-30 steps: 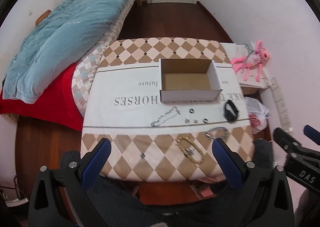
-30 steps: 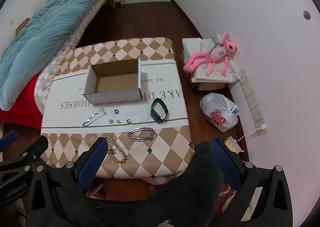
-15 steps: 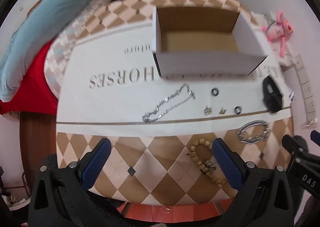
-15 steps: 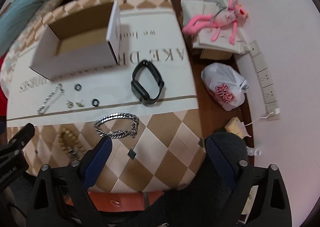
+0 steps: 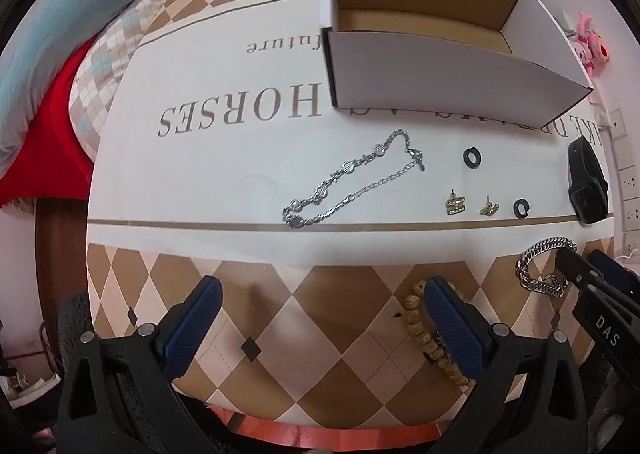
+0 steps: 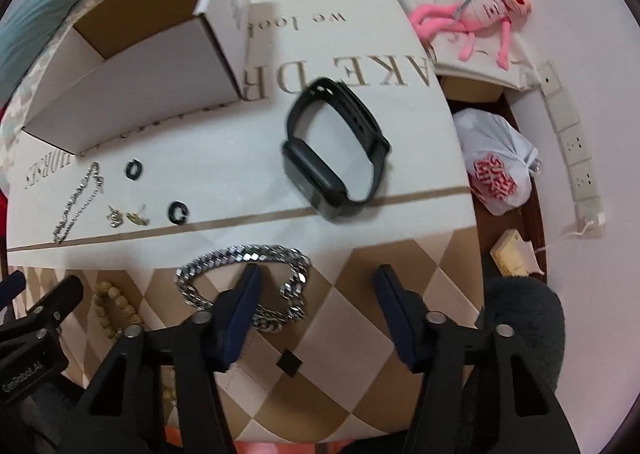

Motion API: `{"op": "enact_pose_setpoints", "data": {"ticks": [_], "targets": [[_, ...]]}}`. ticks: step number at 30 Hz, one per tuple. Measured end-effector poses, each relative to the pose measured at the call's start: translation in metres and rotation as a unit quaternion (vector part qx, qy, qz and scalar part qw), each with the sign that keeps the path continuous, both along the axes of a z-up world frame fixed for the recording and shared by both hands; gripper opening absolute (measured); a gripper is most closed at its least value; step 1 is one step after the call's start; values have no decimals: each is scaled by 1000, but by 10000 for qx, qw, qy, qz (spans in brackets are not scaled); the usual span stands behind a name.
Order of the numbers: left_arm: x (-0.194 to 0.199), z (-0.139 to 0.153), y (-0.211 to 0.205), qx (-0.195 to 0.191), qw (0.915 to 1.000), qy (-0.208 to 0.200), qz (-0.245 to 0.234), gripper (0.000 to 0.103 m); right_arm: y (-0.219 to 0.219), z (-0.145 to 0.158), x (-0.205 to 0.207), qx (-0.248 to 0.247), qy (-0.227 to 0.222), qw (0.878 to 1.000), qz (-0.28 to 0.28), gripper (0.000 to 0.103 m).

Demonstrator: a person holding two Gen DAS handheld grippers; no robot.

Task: Organize jewelry
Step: 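Grasp the silver curb-chain bracelet with the right gripper while the left grasps the wooden bead bracelet, then carry both bracelets into the white box and open both grippers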

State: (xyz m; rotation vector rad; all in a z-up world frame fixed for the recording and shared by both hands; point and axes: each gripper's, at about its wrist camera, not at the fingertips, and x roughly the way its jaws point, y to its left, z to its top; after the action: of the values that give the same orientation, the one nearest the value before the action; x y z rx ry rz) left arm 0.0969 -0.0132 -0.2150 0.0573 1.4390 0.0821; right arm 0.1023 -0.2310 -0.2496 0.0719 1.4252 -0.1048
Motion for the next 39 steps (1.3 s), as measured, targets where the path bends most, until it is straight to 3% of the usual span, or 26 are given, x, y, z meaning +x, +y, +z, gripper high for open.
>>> {"op": "enact_pose_setpoints", "data": {"ticks": [2, 5, 9, 12, 15, 17, 18, 20, 22, 29, 39], "targets": [[0, 0, 8, -144, 9999, 47, 62, 103, 2, 1, -1, -4, -60, 10000, 54, 45], [-6, -1, 9, -341, 9993, 144, 89, 102, 3, 4, -6, 12, -122, 9998, 141, 11], [-15, -8, 4, -623, 9977, 249, -53, 102, -8, 4, -18, 435, 69, 9990, 2, 8], [-17, -12, -6, -617, 9975, 224, -266, 95, -12, 7, -35, 584, 126, 9981, -120, 8], [-14, -18, -17, -381, 9979, 202, -493, 74, -16, 8, -47, 653, 127, 9975, -237, 8], [-13, -21, -20, -293, 9977, 163, -589, 51, -19, 7, -51, 688, 102, 9972, -276, 8], [-12, -21, -20, -346, 9974, 100, -628, 47, -18, 8, -52, 671, 89, 9974, -263, 8], [-11, -19, -21, -422, 9968, -3, -680, 22, -16, 7, -51, 607, 88, 9979, -207, 9], [-9, -19, -21, -457, 9962, -64, -736, 8, -18, 7, -48, 563, 94, 9982, -176, 9], [-12, -1, -17, -564, 9953, -304, -727, 6, -20, 8, -44, 712, -29, 9974, -142, 8], [-18, 63, -4, -969, 9885, -829, -816, 6, 3, 76, -41, 1233, -780, 9892, 128, 8]]}}
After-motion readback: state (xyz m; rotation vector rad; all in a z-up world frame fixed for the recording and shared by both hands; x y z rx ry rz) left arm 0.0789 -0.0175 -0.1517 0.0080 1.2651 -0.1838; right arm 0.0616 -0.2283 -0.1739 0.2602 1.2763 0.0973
